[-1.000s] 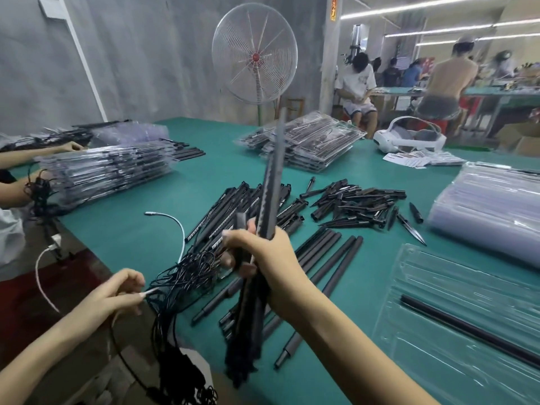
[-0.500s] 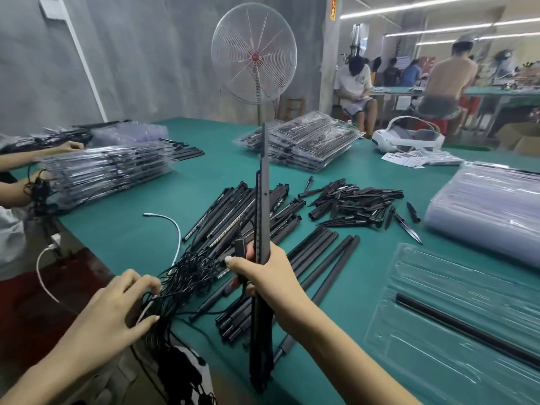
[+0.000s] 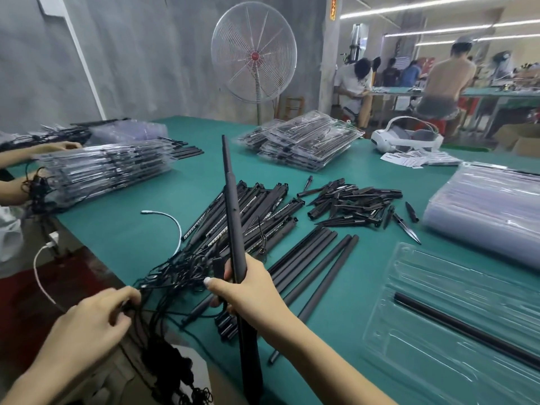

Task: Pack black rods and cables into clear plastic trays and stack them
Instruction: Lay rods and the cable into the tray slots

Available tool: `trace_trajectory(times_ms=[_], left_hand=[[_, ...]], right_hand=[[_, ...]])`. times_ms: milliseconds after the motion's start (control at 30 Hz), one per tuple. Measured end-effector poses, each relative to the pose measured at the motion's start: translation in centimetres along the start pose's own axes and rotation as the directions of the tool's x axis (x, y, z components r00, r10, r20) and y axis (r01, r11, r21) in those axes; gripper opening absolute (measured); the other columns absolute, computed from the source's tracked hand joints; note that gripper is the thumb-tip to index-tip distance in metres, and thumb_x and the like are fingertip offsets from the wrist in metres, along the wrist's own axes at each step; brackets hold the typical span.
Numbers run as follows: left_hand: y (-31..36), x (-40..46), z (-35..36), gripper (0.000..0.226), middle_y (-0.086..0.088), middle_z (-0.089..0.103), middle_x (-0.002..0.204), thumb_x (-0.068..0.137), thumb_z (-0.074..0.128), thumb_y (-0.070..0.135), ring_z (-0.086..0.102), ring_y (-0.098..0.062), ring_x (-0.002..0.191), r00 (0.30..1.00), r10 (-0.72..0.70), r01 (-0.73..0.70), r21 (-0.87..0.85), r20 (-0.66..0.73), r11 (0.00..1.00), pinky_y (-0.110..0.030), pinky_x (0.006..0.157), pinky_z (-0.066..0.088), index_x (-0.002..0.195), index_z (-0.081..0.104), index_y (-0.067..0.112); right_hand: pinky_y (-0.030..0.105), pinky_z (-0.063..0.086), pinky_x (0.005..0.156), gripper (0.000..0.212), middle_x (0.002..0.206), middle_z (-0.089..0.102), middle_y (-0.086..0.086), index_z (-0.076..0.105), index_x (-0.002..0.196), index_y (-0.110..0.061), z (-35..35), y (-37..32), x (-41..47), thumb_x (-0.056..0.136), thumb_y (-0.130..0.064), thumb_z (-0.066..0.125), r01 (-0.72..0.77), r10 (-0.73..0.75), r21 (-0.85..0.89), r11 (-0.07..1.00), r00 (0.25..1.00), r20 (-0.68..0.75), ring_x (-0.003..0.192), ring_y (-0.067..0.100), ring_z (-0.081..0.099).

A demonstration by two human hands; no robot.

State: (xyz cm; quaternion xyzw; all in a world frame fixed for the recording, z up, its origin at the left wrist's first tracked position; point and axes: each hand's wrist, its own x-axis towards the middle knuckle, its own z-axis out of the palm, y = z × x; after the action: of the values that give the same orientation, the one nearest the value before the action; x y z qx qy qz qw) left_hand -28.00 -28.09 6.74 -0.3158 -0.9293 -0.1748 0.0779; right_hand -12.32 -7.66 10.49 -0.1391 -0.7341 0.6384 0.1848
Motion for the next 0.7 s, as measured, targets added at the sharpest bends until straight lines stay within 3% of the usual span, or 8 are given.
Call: trace_trajectory(times_ms=[133,200,300,467,567,667,700], left_hand=[[0.3,-0.6,1.1,0.039,0.008,0.05,0.072,0.072,0.064,0.006,0.06,-0.026,0.055,0.984,-0.055,0.076,0.118,-0.172,0.99,-0.034,0.048,0.05,0.092,0.059,0.038],[0.6,-2.1,2.3,0.036,0.007,0.054,0.074,0.069,0.067,0.005,0.061,-0.028,0.052,0.981,-0.059,0.088,0.153,-0.186,0.984,-0.032,0.046,0.049,0.092,0.061,0.031],[-0.2,-2.7,2.7,0.028,0.01,0.064,0.088,0.075,0.063,0.014,0.065,-0.024,0.063,0.991,-0.093,0.107,0.154,-0.097,0.982,-0.03,0.052,0.046,0.094,0.062,0.034],[-1.4,-1.8,2.0,0.038,0.025,0.05,0.123,0.088,0.044,0.052,0.062,-0.003,0.101,0.98,0.045,-0.109,0.331,0.196,0.937,-0.019,0.07,0.048,0.125,0.038,0.055],[-2.4,-2.1,1.6,0.022,0.019,0.049,0.101,0.085,0.047,0.065,0.061,-0.002,0.079,0.98,0.123,-0.137,0.086,0.155,0.987,-0.025,0.065,0.05,0.103,0.053,0.055],[-2.8,-2.3,1.9,0.033,0.007,0.052,0.091,0.085,0.052,0.062,0.058,-0.004,0.075,0.992,0.126,-0.122,-0.264,-0.004,0.957,-0.022,0.071,0.043,0.093,0.062,0.032],[-2.5,-2.2,2.1,0.026,0.006,0.053,0.09,0.087,0.058,0.055,0.056,-0.003,0.078,0.993,0.103,-0.118,-0.346,-0.061,0.931,-0.018,0.072,0.039,0.091,0.062,0.03]], right_hand=[[0.02,0.047,0.05,0.031,0.071,0.052,0.002,0.038,0.073,-0.017,1.0,0.4,-0.2,0.084,-0.015,0.067,-0.001,0.001,0.034,0.999,1.0,-0.003,0.075,0.022,0.071],[0.026,0.055,0.055,0.031,0.068,0.052,0.0,0.038,0.073,-0.017,1.4,0.6,-0.1,0.083,-0.014,0.067,-0.005,0.006,0.038,0.999,1.0,-0.025,0.072,0.021,0.07],[0.047,0.058,0.071,0.03,0.073,0.053,0.006,0.038,0.072,-0.017,1.5,0.7,0.2,0.082,-0.013,0.067,-0.022,0.023,0.007,1.0,0.998,-0.053,0.077,0.03,0.07],[0.027,0.055,0.057,0.031,0.061,0.052,-0.003,0.039,0.074,-0.015,1.5,1.3,0.1,0.083,-0.008,0.068,-0.078,0.073,0.099,0.992,0.996,0.05,0.068,0.022,0.067],[0.023,0.052,0.054,0.032,0.064,0.052,-0.001,0.039,0.072,-0.016,1.7,1.6,-0.1,0.083,-0.009,0.068,-0.085,0.077,0.1,0.991,0.993,0.085,0.067,0.017,0.066],[0.037,0.056,0.065,0.031,0.063,0.052,-0.002,0.04,0.072,-0.017,2.3,1.7,0.0,0.083,-0.011,0.068,-0.051,0.049,0.093,0.994,0.998,0.025,0.064,0.015,0.063],[0.042,0.056,0.072,0.03,0.065,0.05,-0.001,0.04,0.072,-0.017,2.5,1.8,-0.1,0.082,-0.013,0.068,-0.037,0.038,0.089,0.995,0.999,-0.011,0.065,0.016,0.062]])
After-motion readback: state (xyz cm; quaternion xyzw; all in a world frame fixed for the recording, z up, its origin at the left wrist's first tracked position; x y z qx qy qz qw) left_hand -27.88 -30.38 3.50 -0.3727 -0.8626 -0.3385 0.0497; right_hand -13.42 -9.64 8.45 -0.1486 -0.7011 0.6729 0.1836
